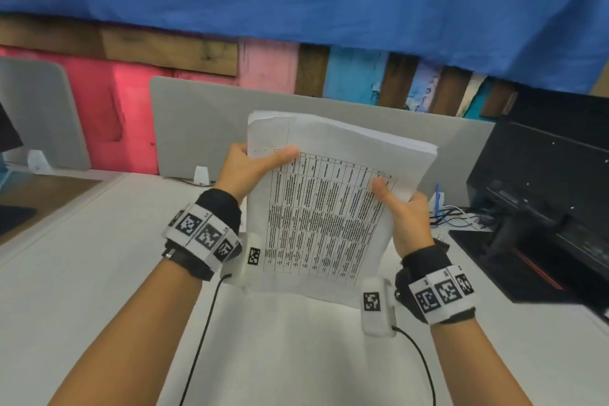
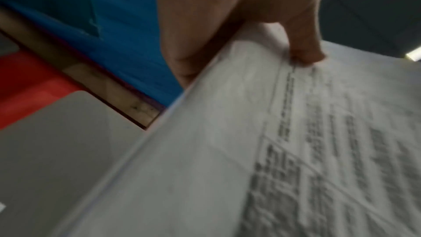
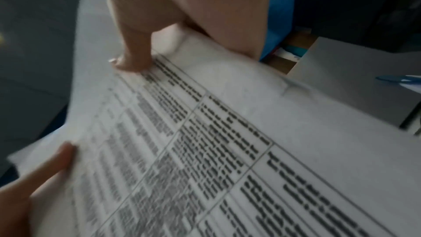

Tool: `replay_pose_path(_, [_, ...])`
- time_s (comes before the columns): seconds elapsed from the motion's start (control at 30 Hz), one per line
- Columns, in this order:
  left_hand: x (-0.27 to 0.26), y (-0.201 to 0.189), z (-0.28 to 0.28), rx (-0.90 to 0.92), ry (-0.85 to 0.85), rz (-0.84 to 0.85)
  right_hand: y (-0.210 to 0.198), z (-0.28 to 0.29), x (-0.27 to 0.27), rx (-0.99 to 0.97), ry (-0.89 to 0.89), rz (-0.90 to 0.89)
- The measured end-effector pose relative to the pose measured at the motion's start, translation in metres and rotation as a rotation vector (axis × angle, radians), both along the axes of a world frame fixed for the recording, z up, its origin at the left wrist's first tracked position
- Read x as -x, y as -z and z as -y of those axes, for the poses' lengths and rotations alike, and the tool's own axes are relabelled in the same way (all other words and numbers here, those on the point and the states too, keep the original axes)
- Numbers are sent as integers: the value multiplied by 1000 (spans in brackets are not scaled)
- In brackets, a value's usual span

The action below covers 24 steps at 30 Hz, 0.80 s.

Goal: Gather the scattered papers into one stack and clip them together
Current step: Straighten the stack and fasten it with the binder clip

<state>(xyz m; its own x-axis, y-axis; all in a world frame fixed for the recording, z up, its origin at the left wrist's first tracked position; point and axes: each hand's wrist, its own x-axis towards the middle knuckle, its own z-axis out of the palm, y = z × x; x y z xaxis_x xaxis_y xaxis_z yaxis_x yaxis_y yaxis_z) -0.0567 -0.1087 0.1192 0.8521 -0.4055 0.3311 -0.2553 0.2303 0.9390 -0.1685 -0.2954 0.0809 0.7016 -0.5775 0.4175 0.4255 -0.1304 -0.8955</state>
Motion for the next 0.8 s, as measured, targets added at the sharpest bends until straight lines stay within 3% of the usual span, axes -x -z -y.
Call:
replay_pose_path(0.13, [13,-7,13,125,-109,29,-12,-13,-5,-26,109,79])
replay_pose_path(0.37, [13,-19,12,194,-83,78,-21,-2,-3,-76,79,163])
replay_pose_path(0.53, [-1,-28,15,126,-202,-99,-24,2,-1,-64,53,149])
replay_pose_path(0.6, [0,-31,14,102,-163,-149,-24,3,-2,-70,64,138])
replay_pose_path(0.8, [13,-20,5,151,-10,116,-28,8,-6,-47,86,100])
